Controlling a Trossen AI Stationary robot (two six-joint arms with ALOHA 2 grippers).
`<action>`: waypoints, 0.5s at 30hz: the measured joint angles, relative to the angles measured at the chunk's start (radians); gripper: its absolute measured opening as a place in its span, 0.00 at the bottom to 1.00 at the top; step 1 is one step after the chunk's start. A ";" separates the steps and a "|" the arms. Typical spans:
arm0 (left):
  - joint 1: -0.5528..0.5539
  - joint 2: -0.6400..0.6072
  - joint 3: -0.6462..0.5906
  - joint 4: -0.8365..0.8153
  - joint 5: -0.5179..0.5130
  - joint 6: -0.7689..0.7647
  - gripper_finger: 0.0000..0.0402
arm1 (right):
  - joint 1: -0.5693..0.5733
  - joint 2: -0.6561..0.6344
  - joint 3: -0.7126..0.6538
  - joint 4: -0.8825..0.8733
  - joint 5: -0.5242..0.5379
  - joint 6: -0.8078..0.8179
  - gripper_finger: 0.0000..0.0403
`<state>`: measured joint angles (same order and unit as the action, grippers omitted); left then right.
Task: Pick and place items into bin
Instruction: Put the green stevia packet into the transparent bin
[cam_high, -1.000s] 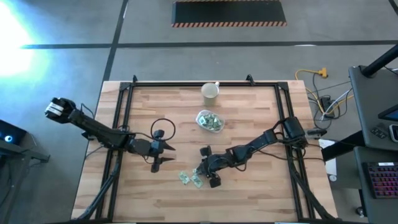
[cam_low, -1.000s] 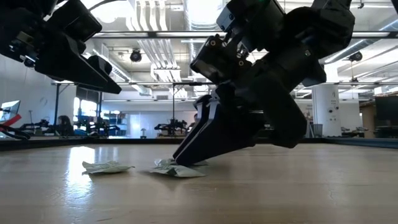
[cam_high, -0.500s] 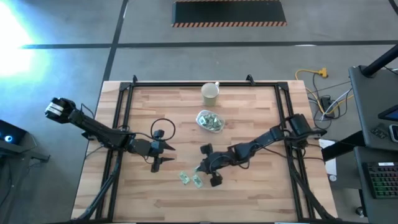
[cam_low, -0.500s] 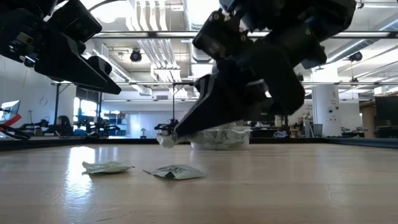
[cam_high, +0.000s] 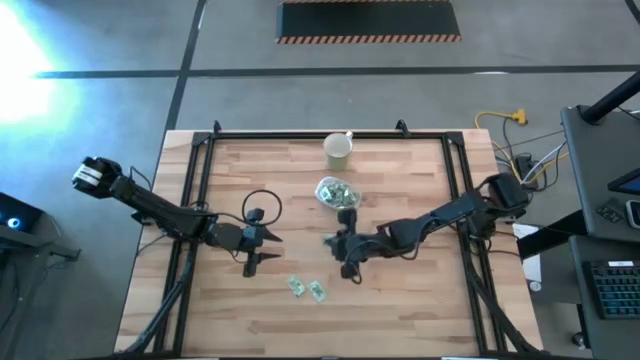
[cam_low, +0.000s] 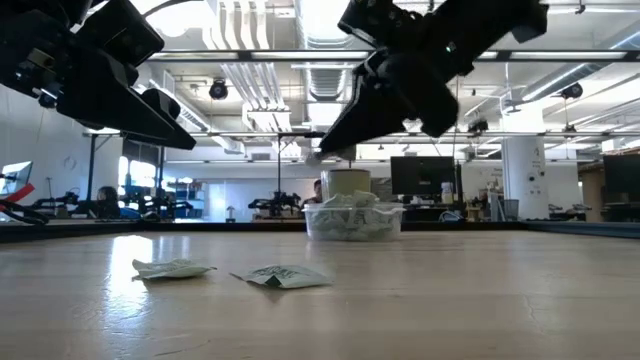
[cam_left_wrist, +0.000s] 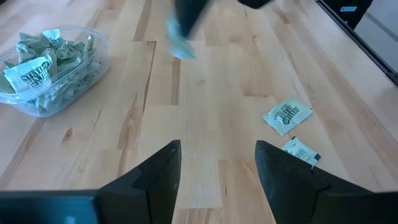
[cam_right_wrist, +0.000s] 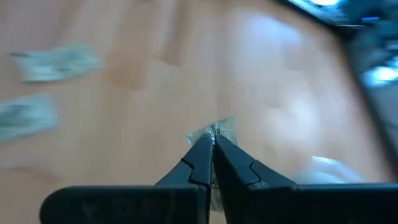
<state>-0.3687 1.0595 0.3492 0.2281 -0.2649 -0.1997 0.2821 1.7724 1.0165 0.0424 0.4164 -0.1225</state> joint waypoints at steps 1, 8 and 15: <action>0.000 0.000 0.000 0.000 0.000 0.000 0.47 | -0.005 -0.012 -0.001 -0.010 0.042 -0.010 0.02; 0.000 0.000 0.000 0.001 0.000 -0.003 0.47 | -0.083 -0.082 -0.004 -0.077 0.185 -0.034 0.02; 0.000 0.000 0.000 0.001 0.000 -0.003 0.47 | -0.225 -0.097 -0.012 -0.163 0.182 0.035 0.02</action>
<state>-0.3687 1.0595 0.3495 0.2291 -0.2649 -0.2031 0.0574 1.6751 1.0047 -0.1208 0.5982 -0.0874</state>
